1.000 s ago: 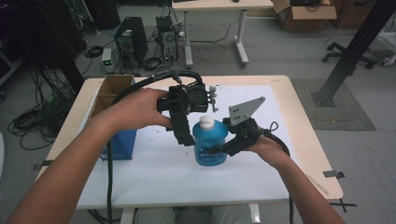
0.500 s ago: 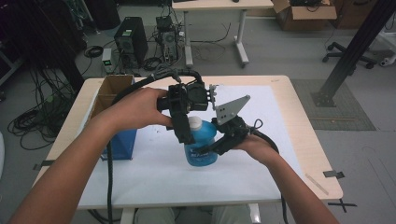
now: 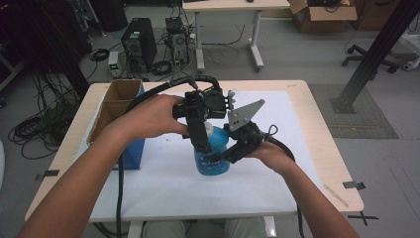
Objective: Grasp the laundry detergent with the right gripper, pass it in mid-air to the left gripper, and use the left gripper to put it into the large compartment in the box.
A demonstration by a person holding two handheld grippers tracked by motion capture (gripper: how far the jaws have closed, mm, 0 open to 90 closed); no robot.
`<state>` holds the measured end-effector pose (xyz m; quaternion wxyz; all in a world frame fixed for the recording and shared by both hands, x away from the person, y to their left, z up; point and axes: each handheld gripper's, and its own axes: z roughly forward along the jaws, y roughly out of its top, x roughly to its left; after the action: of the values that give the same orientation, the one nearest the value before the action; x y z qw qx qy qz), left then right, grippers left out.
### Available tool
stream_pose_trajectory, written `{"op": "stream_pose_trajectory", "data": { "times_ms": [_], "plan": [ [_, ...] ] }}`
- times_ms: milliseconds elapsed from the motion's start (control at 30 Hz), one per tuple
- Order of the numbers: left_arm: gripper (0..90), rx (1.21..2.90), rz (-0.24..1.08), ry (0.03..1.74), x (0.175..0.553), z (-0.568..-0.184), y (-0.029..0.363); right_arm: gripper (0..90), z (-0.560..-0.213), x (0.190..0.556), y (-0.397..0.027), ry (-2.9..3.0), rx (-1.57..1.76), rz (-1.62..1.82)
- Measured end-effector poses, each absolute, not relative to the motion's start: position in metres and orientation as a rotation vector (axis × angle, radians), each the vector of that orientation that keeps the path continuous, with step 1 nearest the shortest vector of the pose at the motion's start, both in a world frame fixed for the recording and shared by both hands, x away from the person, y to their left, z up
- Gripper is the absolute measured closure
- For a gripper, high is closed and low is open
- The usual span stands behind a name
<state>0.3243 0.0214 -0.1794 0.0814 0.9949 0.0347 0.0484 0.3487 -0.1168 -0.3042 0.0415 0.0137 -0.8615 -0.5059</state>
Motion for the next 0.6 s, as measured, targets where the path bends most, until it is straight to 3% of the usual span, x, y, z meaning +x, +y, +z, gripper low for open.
{"op": "stream_pose_trajectory", "data": {
  "times_ms": [600],
  "plan": [
    [20.4, 2.990, 0.132, 0.090, 0.325, -0.190, 0.015, 42.7, -0.303, 0.348, -0.119, -2.631, 0.035, -1.557]
  ]
}}
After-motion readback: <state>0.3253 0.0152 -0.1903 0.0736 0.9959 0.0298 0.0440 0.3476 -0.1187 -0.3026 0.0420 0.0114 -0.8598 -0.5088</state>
